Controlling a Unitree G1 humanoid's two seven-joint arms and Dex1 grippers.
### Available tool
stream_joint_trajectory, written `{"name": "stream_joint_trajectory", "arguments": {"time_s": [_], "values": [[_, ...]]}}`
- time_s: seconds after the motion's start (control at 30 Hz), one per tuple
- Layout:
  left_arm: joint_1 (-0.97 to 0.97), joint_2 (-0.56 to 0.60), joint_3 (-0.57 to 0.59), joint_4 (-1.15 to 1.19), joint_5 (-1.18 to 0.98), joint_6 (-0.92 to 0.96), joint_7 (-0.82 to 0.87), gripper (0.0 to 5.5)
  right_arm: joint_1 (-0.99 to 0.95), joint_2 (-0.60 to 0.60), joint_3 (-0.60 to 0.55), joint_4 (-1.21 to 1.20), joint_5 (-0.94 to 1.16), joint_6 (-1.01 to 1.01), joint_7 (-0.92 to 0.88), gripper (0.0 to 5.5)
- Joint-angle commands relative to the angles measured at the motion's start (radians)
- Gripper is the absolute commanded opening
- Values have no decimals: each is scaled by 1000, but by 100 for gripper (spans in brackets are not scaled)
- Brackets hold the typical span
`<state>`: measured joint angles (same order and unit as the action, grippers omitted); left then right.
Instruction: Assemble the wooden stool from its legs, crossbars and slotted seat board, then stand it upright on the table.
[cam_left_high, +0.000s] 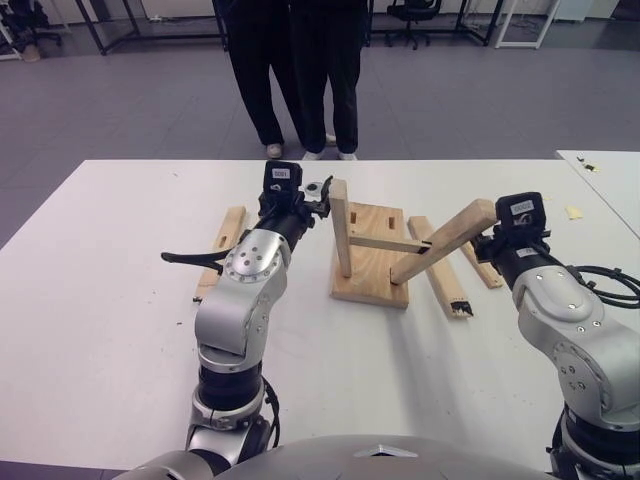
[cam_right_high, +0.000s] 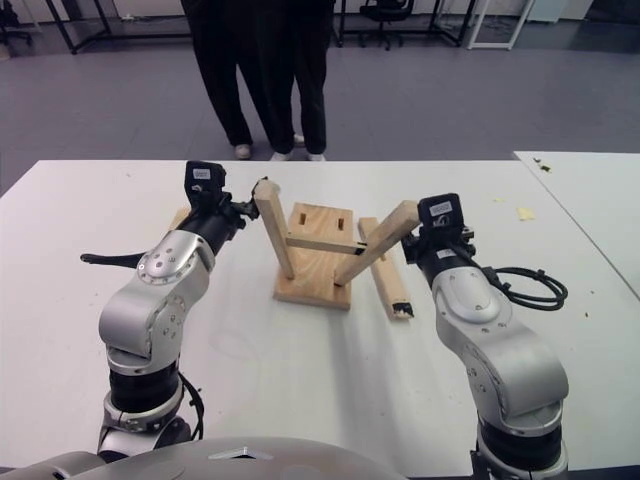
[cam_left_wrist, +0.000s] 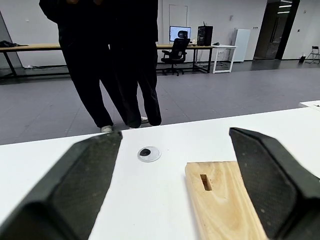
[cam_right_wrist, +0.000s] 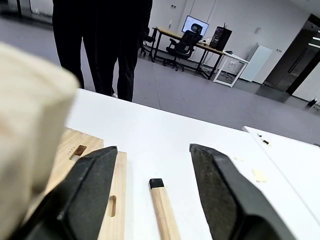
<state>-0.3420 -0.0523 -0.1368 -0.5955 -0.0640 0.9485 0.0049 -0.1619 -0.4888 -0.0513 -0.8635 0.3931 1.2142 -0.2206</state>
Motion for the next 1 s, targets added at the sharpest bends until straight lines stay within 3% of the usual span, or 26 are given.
{"name": "stream_joint_trajectory", "arguments": {"time_s": [0.03, 0.17, 0.33, 0.5, 0.6, 0.67, 0.77, 0.8, 0.9, 1.0], "values": [[-27, -12, -169, -8, -34, 25, -64, 397, -164, -34, 156, -17, 41, 3, 153, 273], [-21, 1, -198, -19, -11, 30, -69, 397, -198, -42, 181, 22, -3, -23, 200, 273], [69, 118, -183, -100, 48, 42, -78, 397, -92, -146, 53, 176, -127, -172, 258, 273], [105, 276, -77, -61, 102, -22, -105, 397, -200, 1, -131, 106, -164, -310, 162, 273], [88, 323, -4, -16, 112, -63, -107, 397, -333, 56, -158, 28, -121, -408, 176, 273], [81, 312, 30, -2, 107, -84, -102, 397, -351, 128, -100, -14, -44, -412, 212, 273], [68, 271, 74, 7, 84, -105, -94, 397, -201, 188, 95, -4, 25, -364, 276, 273], [67, 267, 81, 11, 84, -110, -95, 397, -108, 236, 110, 79, 73, -331, 296, 273], [50, 256, 85, 49, 81, -132, -107, 397, 101, 324, 87, 352, 140, -197, 303, 273], [44, 250, 93, 69, 75, -142, -113, 397, 133, 404, -3, 386, 189, -105, 240, 273]]}}
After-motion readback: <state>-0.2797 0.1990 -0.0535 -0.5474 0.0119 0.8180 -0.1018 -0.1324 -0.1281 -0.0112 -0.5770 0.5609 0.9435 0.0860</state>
